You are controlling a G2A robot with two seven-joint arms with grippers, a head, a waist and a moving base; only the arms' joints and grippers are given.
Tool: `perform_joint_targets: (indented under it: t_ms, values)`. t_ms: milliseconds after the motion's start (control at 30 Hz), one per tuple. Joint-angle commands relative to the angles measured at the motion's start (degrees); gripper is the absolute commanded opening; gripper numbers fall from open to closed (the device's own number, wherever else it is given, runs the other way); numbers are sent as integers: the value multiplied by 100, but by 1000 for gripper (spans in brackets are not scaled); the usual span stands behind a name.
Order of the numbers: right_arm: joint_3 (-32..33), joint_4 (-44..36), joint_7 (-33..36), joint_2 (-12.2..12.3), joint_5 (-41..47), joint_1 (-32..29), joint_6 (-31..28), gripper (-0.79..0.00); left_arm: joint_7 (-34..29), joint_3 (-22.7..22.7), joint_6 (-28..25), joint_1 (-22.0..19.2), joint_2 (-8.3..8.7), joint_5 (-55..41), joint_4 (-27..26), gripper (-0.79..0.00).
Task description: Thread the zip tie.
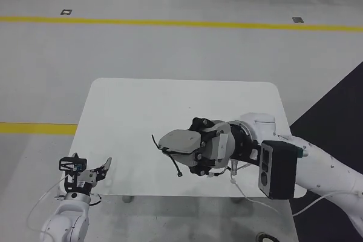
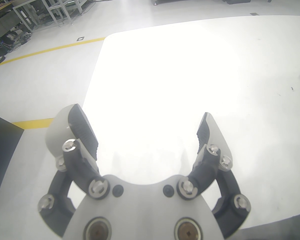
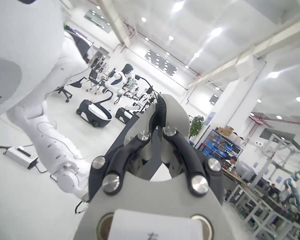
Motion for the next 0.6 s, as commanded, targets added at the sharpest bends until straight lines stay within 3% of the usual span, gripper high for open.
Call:
perform_joint_targets:
  t_ms: [0, 333, 567]
  values:
    - [100, 61, 141, -6, 73, -98, -73, -785, 0, 0, 0, 0, 0, 0, 0, 0]
    - [330, 123, 654, -184, -299, -323, -25, -785, 0, 0, 0, 0, 0, 0, 0, 0]
    - [436, -83, 507, -286, -1534, -310, -77, -785, 0, 0, 0, 0, 0, 0, 0, 0]
